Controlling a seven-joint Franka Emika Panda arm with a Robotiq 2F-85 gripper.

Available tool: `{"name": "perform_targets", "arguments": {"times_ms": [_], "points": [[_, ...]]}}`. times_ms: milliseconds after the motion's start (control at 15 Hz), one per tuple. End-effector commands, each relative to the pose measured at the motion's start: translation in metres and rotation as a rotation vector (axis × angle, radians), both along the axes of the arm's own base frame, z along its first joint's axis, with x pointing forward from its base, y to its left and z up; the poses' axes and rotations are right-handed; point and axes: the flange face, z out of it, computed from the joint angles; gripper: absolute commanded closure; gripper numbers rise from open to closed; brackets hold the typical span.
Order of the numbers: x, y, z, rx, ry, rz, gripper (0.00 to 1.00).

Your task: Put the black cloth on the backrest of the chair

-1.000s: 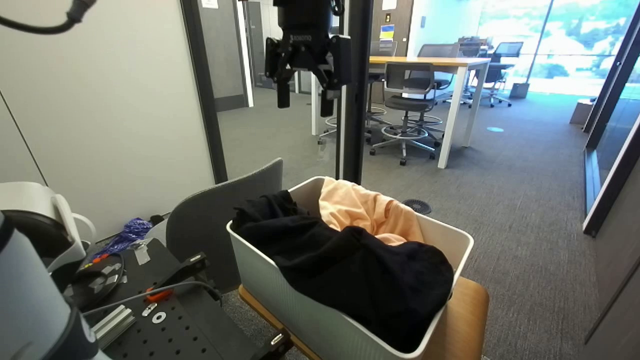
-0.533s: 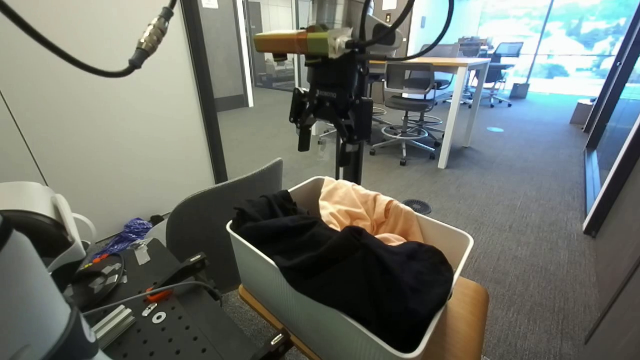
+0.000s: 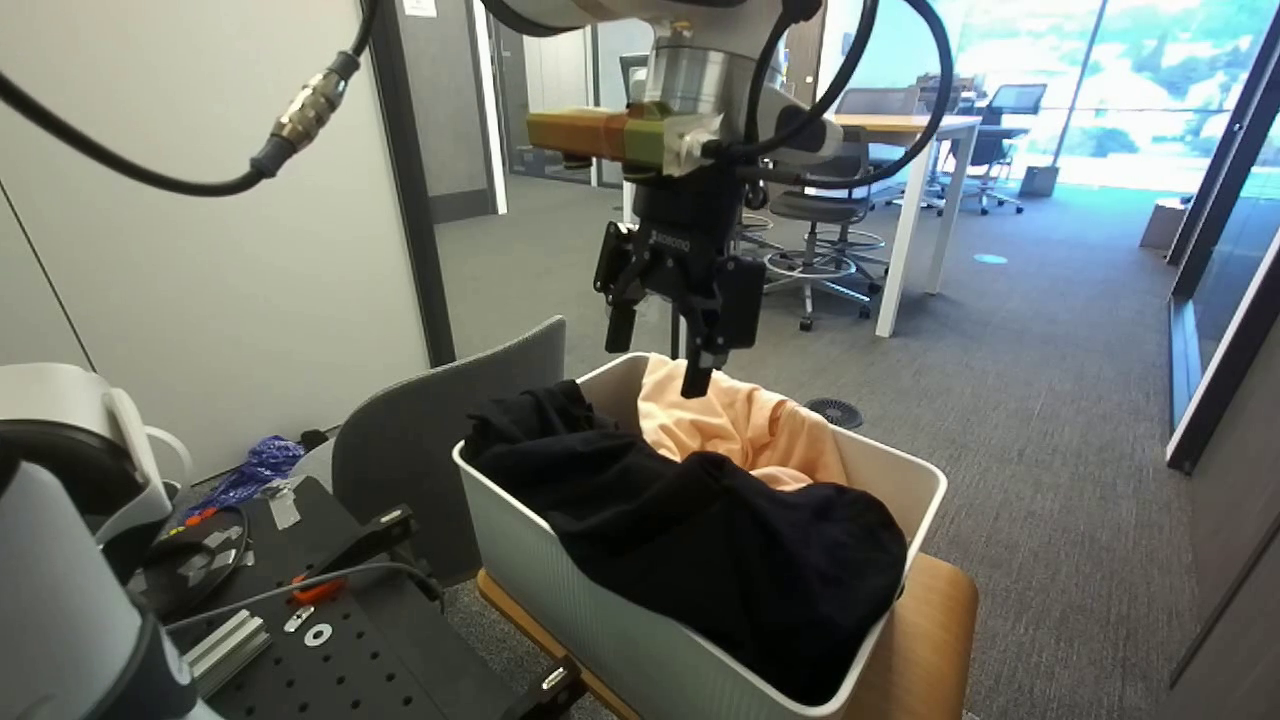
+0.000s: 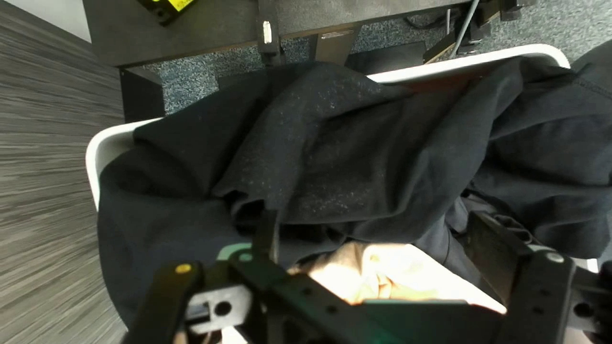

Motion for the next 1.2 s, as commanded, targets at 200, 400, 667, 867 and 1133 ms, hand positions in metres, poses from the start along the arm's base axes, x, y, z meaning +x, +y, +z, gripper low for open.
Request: {"name": "perform_targets", "arguments": {"times_ms": [200,400,667,867,1133], "points": [[-0.013,-0.025,-0.023,0.007,-0.004,-0.064,0.00],[-0.015,-0.035,-0.035,0.008,-0.007,-0.093,0.00],[-0.015,-0.047,-0.051,0.007,-0.007,-0.123,0.00],[-0.014,-0.053,-0.061,0.007,-0.004,-0.144,0.00],[-0.014,-0.056,-0.068,0.010,-0.005,-0.156,0.00]]}}
